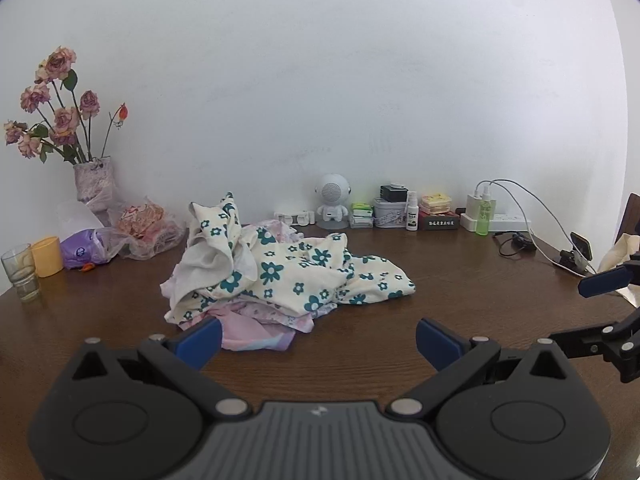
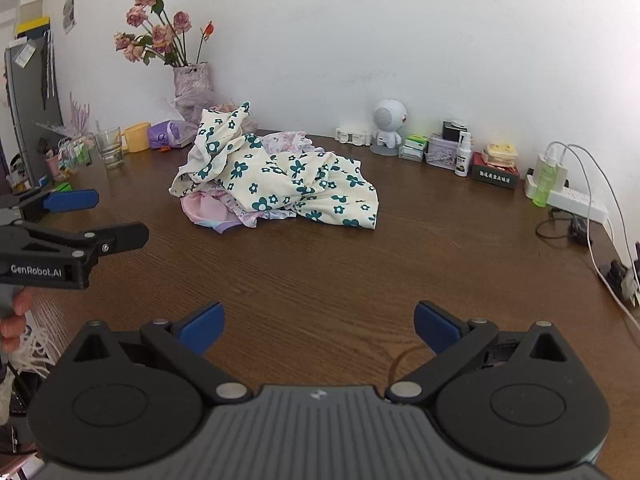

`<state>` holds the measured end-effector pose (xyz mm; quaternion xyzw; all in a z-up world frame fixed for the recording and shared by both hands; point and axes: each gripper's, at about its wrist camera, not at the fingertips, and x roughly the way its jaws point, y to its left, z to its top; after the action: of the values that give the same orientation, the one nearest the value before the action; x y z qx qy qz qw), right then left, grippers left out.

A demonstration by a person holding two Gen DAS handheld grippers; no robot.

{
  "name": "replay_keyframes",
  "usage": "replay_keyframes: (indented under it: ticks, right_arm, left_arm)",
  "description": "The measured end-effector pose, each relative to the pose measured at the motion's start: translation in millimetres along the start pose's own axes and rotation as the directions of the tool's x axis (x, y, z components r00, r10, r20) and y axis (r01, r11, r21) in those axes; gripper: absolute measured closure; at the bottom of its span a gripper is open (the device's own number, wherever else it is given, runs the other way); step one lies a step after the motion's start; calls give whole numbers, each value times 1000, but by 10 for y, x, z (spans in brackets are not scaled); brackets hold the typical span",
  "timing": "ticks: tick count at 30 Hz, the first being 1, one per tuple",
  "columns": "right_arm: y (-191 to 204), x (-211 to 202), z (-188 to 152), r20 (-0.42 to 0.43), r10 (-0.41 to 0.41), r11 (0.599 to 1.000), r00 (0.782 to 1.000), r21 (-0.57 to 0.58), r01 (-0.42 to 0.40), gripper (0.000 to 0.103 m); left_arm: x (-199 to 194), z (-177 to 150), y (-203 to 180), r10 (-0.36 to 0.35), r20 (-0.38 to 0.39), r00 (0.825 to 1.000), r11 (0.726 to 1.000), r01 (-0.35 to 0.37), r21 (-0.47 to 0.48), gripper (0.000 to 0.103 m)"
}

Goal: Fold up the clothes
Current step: 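Grasp the cream teal-flowered dress with both grippers and spread it on the table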

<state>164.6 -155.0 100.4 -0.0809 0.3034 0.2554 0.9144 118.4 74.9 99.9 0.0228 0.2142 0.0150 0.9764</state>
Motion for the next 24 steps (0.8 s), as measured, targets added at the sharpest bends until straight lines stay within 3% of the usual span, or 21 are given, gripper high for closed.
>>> replay_keyframes:
  ticks: [6, 10, 14, 16, 21, 22, 23, 24]
  right_arm:
    - [44, 611, 770, -40, -56, 986, 998, -160, 49, 0]
    - [-22, 1241, 1202, -90, -39, 994, 995, -102, 30, 0]
    - [-104, 1925, 1557, -112, -73, 996, 991, -54, 67, 1]
    - [-155, 2315, 1696, -149, -69, 998, 986, -7, 68, 7]
    - [-228, 3097, 1791, -246, -2, 991, 969, 127, 34, 26]
    - [-240, 3205, 1783, -256, 13, 988, 967, 151, 26, 33]
    - [-255, 3272, 1769, -256, 40, 984, 966, 180, 7, 40]
    - [-273, 3306, 1757, -252, 74, 978, 965, 209, -21, 63]
  left_arm:
    - [649, 505, 242, 98, -34, 995, 995, -97, 13, 0]
    - [1182, 781, 394, 145, -80, 986, 989, -147, -26, 0]
    - [1726, 968, 583, 185, -128, 974, 980, -193, -50, 0]
    - [1992, 1045, 676, 201, -153, 968, 975, -212, -60, 1]
    - [2411, 1002, 950, 181, -242, 953, 963, -221, -151, 25]
    - [2487, 991, 1004, 174, -257, 950, 960, -222, -169, 34]
    - [2507, 970, 1049, 157, -258, 953, 960, -209, -187, 50]
    - [2523, 955, 1078, 142, -266, 953, 961, -198, -196, 60]
